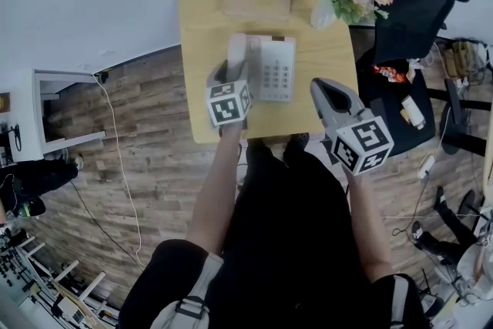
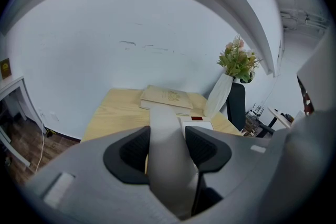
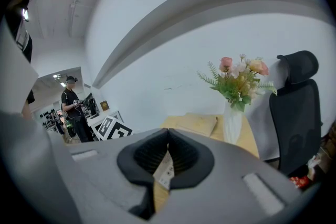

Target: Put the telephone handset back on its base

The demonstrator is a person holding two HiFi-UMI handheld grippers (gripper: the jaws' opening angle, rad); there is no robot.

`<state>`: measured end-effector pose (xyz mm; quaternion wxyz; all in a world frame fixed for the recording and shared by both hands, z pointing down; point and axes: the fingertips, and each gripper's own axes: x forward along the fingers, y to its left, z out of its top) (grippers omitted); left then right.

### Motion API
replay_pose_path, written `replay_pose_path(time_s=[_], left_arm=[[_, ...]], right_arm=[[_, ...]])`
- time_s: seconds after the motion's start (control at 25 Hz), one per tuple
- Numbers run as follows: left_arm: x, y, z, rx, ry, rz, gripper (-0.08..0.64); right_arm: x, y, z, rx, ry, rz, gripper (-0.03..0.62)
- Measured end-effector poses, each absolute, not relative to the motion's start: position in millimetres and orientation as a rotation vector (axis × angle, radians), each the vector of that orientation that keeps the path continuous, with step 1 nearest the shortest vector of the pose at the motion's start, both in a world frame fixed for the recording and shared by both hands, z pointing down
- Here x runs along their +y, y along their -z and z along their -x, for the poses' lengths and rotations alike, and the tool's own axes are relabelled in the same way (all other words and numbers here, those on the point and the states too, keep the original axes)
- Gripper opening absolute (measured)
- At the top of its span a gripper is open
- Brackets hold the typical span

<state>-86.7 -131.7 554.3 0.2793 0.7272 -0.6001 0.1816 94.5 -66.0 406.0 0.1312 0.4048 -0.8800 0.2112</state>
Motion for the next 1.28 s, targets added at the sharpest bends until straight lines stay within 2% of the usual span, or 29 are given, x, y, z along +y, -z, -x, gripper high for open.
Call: replay_pose_path(time_s=[1.28], left_arm=[[-131,-592,47,-1.551,-0.585,-1.955,0.222]], right_arm=[[-57,-423,-136,-2.490,-0.647,-1.219,0.003]])
